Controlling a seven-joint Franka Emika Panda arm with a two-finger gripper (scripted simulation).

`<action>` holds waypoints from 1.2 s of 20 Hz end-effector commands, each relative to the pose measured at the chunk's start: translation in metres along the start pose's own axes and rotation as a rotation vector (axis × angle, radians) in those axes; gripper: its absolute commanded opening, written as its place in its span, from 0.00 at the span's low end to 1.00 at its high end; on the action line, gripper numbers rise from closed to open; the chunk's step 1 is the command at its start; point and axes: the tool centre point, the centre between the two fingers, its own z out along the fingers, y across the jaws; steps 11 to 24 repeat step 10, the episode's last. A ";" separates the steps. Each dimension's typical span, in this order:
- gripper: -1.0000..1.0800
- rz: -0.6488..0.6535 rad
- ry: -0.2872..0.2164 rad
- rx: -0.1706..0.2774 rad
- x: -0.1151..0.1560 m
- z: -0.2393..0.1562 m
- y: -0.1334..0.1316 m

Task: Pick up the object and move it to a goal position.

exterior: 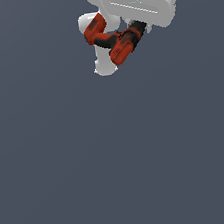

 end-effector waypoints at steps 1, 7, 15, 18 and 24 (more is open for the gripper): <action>0.00 -0.002 0.004 0.004 -0.002 -0.009 0.000; 0.00 -0.001 0.005 0.004 -0.003 -0.021 -0.002; 0.00 -0.002 0.004 0.004 -0.003 -0.022 -0.002; 0.00 -0.002 0.004 0.004 -0.003 -0.022 -0.002; 0.00 -0.002 0.004 0.004 -0.003 -0.022 -0.002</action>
